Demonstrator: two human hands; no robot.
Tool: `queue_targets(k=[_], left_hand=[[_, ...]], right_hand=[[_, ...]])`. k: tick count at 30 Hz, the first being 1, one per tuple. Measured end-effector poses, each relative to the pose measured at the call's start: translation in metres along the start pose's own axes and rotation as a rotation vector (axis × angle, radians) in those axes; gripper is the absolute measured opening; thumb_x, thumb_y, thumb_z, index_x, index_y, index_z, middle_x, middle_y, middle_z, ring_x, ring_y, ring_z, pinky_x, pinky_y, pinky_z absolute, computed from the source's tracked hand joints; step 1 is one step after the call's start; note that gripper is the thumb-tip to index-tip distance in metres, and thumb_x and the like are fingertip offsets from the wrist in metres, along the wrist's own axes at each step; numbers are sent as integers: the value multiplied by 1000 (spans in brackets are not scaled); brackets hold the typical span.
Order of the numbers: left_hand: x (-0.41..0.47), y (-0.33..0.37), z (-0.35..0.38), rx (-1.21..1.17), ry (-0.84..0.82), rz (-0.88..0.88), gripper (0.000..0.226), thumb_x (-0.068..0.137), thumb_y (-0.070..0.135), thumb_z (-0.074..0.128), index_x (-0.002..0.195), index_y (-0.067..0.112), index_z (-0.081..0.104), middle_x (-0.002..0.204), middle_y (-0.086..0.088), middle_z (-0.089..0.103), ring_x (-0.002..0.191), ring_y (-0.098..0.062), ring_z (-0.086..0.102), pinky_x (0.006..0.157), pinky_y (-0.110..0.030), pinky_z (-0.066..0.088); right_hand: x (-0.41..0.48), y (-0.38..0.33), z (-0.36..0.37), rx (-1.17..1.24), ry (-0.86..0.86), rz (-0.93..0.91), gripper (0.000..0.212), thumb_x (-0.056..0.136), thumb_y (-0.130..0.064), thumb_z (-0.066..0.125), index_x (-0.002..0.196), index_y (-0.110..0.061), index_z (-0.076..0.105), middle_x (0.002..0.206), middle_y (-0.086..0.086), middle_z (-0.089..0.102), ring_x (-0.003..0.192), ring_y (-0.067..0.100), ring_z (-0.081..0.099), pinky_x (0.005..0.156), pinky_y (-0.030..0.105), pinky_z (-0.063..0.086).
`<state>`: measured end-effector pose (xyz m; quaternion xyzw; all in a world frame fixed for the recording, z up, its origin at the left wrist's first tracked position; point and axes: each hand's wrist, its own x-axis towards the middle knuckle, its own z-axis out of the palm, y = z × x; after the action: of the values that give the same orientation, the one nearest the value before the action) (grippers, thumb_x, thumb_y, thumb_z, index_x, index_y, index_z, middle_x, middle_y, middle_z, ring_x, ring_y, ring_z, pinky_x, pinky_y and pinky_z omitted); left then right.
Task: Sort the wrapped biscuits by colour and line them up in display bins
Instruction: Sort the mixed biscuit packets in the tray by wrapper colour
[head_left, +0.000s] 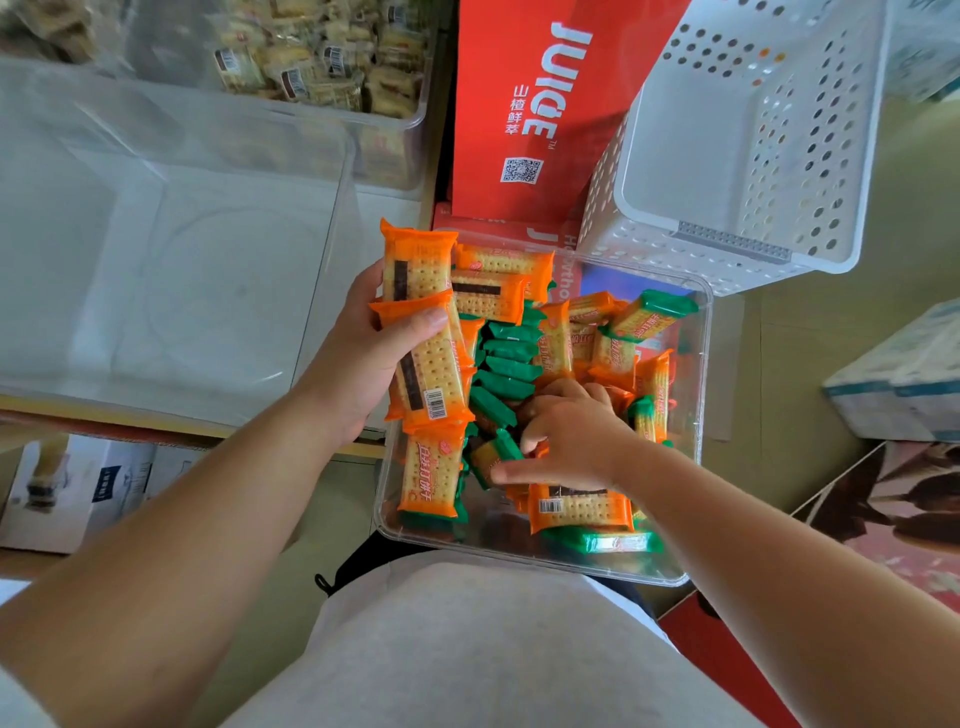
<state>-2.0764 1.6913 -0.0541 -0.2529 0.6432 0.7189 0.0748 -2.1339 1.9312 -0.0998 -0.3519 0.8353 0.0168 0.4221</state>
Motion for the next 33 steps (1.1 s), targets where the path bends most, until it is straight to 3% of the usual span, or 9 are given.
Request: queue_targets(k=[3,5,10,15,18,21,25,30,33], left_hand=[[0,1,0,14,-12,4,65,80,39,71,139,28,46,123,3,67,111,-15,68,92,-44,55],[-1,1,0,18,-14,5,69,78,43,74,139,27,46,124,2,67,112,-16,68,93,-46,54],[-2,1,0,18,-8,6,74,75,47,76,140,27,45,124,2,67,113,-16,68,92,-45,55],[-3,-1,2,14,-8,4,65,81,38,70,140,28,44,122,5,68,110,-12,68,87,-36,56],[-4,1,4,17,-6,6,66,81,38,70,141,27,44,119,8,69,108,-10,69,81,-29,56],[-3,2,5,25,-3,6,66,80,39,70,140,29,44,119,9,69,108,-9,69,84,-32,55],[-3,1,4,23,-4,8,65,79,39,71,139,31,45,121,7,68,109,-10,68,88,-37,54],[-2,0,2,27,-6,7,64,80,41,71,139,32,46,122,7,67,111,-12,68,90,-40,54],[-2,0,2,18,-4,7,65,80,41,71,139,31,45,121,7,68,109,-12,68,89,-40,54]], right_hand=[[-4,-24,2,-220,133,34,58,81,-78,50,107,-33,75,113,-10,59,125,25,36,107,54,25],[-5,-35,6,-242,241,50,43,90,-61,53,110,-28,73,109,-7,62,119,25,42,100,47,29],[-6,-34,25,-288,496,-57,27,93,-45,60,92,-20,71,92,-2,70,90,24,62,79,38,42],[1,-17,37,-325,679,-112,27,90,-41,59,80,-17,67,77,0,63,71,26,59,65,37,42],[8,-12,32,-319,691,-77,32,80,-46,74,74,-15,66,71,1,61,67,28,58,63,38,42],[11,-12,27,-287,655,-23,40,71,-52,83,71,-16,66,68,1,63,67,29,60,65,39,45],[0,-7,23,-136,721,2,45,76,-61,74,74,-17,66,72,-1,63,73,26,58,69,38,47],[-46,11,3,197,728,-99,30,90,-47,64,78,-20,70,73,-9,63,71,13,58,60,32,55],[-76,30,-7,22,776,38,27,87,-47,71,83,-20,72,80,-6,66,80,19,60,67,39,56]])
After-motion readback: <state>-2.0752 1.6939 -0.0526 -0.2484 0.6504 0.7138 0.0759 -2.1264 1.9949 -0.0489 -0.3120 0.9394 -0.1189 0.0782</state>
